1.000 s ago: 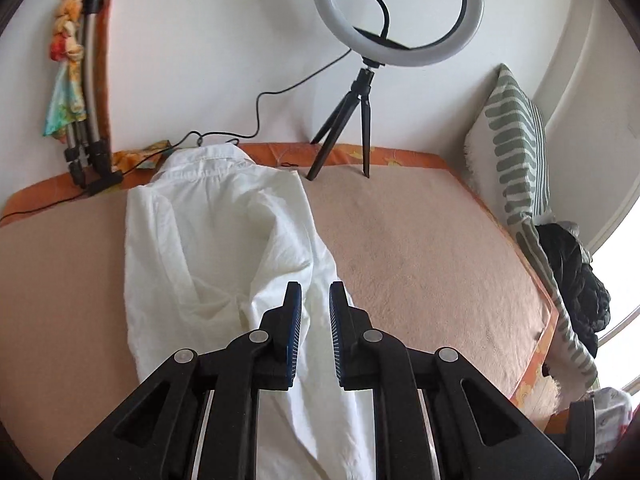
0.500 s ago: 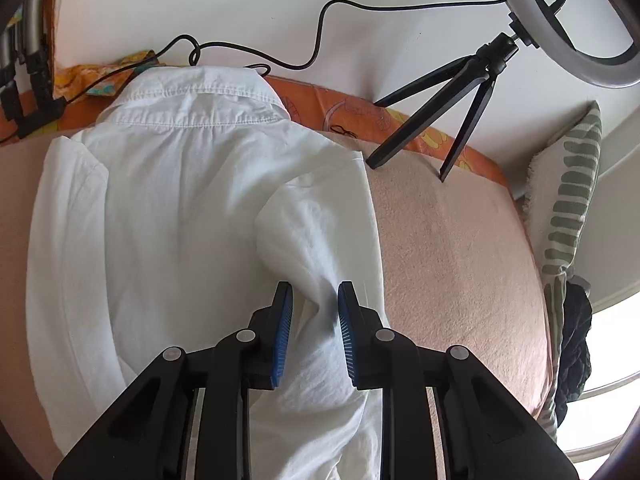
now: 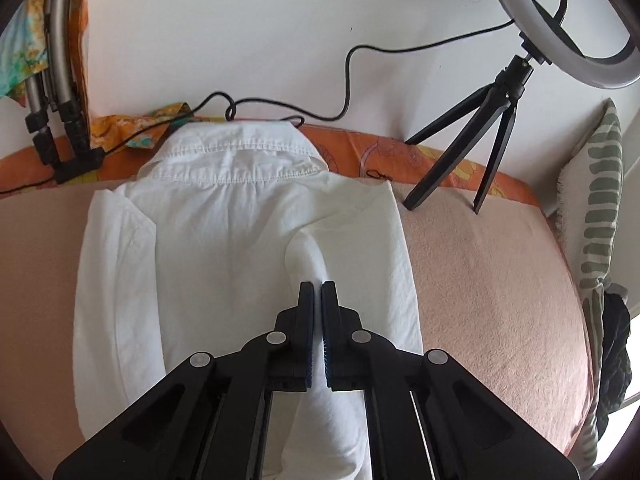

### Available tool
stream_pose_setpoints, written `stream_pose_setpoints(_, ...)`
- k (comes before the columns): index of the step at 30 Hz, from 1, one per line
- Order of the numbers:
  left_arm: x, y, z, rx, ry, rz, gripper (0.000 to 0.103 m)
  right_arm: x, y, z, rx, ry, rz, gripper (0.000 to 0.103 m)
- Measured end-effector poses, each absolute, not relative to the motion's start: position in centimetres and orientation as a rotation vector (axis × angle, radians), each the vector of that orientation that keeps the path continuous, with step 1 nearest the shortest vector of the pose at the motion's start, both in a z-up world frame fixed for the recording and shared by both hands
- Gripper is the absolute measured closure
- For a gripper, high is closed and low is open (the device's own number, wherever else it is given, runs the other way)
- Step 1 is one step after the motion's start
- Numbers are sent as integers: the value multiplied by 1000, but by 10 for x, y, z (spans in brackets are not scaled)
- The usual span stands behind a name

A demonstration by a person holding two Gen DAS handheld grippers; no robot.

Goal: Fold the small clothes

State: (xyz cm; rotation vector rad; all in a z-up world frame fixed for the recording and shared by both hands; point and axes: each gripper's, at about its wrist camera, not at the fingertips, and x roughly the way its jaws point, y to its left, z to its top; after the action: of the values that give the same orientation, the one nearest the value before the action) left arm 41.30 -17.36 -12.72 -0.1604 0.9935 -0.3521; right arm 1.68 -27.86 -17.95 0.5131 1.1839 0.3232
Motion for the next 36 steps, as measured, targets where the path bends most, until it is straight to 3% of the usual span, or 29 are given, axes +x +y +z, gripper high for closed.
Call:
stream_pose_setpoints(6,401,-179,-92,-156,958,-489,99,12,-287,-186,553,1199,304,97)
stream_pose_setpoints(16,408,-193,-166,13,1149,-353,99,5,-291,-188,491,1207,258,98)
stream_pose_setpoints(19,395,-167,-130,-128,1079,-386,99,0,-288,-184,435,1193,241,98)
stream_pose_setpoints(24,334,-123,-64,-123,996,-440,99,-4,-284,-158,327,1075,200,97)
stream_pose_setpoints(25,317,-113,-55,-110,977,-444,97,-2,-282,-152,325,1052,214,97)
stream_pose_setpoints(27,280,-96,-44,-81,939,-441,84,4,-272,-141,309,1012,259,97)
stream_pose_setpoints(28,261,-88,-44,-72,932,-437,71,7,-264,-136,294,998,290,97)
stream_pose_setpoints(36,123,-47,-118,-38,1075,-432,69,60,-213,-157,284,1056,404,97)
